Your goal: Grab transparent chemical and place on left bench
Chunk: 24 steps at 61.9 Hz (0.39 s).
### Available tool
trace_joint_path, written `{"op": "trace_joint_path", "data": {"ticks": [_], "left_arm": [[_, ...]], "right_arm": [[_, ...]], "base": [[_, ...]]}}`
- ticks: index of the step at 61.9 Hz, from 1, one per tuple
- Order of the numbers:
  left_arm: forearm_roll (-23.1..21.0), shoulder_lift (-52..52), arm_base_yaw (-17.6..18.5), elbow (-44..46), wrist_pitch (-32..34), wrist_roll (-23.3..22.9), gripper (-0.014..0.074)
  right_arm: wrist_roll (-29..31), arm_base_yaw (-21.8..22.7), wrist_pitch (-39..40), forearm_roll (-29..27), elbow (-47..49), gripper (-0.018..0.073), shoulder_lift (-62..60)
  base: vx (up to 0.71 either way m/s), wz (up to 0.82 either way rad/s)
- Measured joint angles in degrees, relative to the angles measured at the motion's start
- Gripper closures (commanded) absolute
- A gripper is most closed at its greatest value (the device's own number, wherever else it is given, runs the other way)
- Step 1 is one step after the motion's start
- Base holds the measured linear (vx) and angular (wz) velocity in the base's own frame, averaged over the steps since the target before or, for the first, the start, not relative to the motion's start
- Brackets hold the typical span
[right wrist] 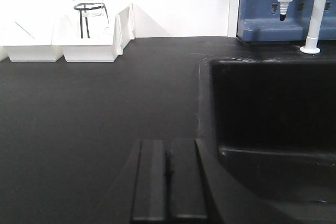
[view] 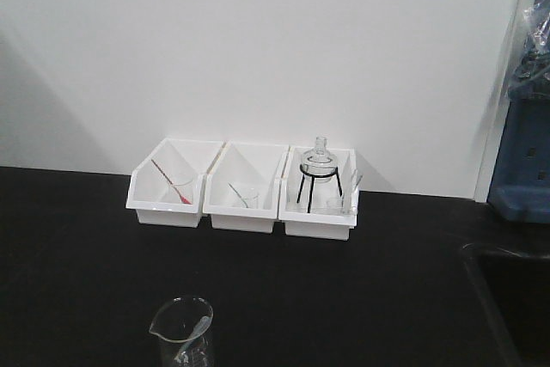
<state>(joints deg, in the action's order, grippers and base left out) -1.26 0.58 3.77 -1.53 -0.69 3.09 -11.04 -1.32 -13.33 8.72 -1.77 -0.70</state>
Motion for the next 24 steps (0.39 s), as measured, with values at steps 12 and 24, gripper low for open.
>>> {"op": "trace_joint_path", "data": {"ticks": [12,24], "left_arm": [[0.0,0.0,0.0,0.0,0.0,0.0,0.06],[0.0,0.0,0.0,0.0,0.0,0.0,0.06]], "right_arm": [[0.05,0.0,0.0,0.0,-0.02,0.0567,0.0],[0.09,0.0,0.0,0.0,-0.02,0.0567,0.0]], "base": [[0.0,0.0],[0.0,0.0]]}}
